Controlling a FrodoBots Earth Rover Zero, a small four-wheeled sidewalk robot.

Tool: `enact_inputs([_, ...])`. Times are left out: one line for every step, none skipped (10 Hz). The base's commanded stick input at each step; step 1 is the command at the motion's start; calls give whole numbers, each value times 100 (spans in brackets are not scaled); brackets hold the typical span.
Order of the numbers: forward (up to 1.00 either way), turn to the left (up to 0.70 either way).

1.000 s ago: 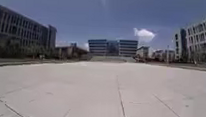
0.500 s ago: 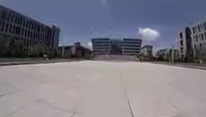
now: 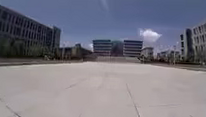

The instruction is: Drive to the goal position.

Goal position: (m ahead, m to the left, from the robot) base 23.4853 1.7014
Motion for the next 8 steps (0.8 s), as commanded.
enact_inputs([82,-20])
enact_inputs([82,-33])
enact_inputs([82,-1])
enact_inputs([82,0])
enact_inputs([82,0])
enact_inputs([82,0])
enact_inputs([82,0])
enact_inputs([82,0])
